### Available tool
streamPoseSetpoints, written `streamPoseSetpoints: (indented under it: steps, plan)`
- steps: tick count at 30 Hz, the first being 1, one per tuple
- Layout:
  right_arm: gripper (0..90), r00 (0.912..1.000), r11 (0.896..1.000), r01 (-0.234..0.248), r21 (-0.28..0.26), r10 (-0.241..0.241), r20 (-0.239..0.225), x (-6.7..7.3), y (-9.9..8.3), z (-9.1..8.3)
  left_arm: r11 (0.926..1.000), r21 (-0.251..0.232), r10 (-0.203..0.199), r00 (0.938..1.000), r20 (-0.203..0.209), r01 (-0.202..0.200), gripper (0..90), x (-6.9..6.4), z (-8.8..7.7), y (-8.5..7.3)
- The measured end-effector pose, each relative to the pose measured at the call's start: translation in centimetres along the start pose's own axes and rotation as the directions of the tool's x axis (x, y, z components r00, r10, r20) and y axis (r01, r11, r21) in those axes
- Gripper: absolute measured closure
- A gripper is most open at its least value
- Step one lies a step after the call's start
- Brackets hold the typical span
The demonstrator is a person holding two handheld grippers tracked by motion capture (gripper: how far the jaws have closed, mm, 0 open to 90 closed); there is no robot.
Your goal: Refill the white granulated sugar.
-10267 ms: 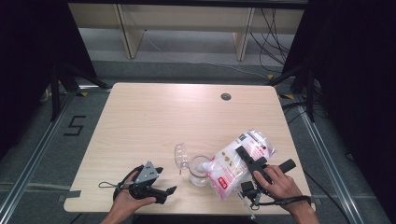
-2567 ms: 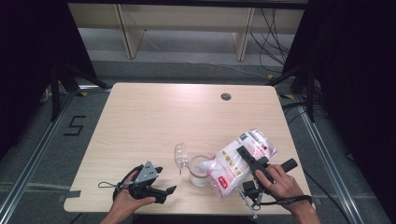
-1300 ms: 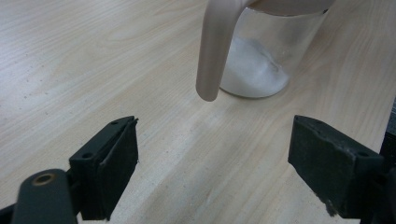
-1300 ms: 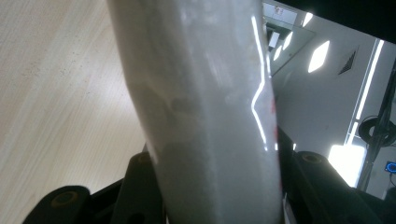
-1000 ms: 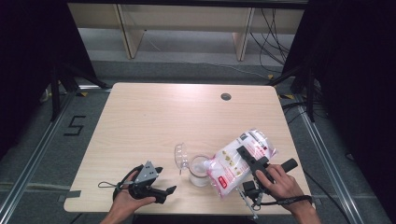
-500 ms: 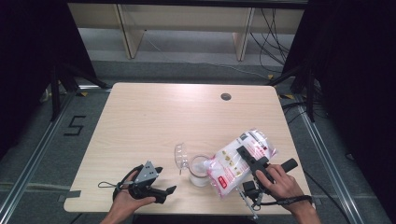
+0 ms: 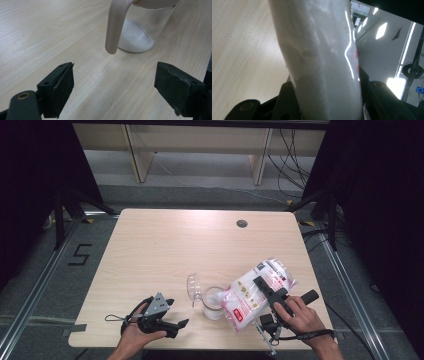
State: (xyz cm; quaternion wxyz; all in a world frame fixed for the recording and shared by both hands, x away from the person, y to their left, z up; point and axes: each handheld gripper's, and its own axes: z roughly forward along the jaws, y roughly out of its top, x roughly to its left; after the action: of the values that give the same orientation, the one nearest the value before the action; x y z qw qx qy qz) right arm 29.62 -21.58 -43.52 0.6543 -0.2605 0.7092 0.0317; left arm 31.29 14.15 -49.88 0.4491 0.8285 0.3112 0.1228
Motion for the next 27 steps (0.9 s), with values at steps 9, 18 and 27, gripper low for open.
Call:
streamPoseSetpoints:
  steps: [9,18,27]
  plan:
    - [61.8,0.9986,0.998,0.053,-0.020,-0.053,0.009,-0.43,0.17,0.08,1.0000,-0.004,-0.002,1.0000,0.000,0.002,15.7,-0.03,0.03,0.00]
    - [61.9,0.9992,0.999,0.038,0.005,-0.038,-0.016,-0.37,0.29,-0.13,1.0000,-0.007,-0.006,1.0000,0.001,0.006,15.7,-0.05,0.07,-0.01]
    - [61.9,0.9988,0.999,0.048,0.001,-0.048,0.007,-0.38,0.34,-0.17,1.0000,0.001,0.003,1.0000,-0.001,-0.003,15.7,0.02,0.02,0.00]
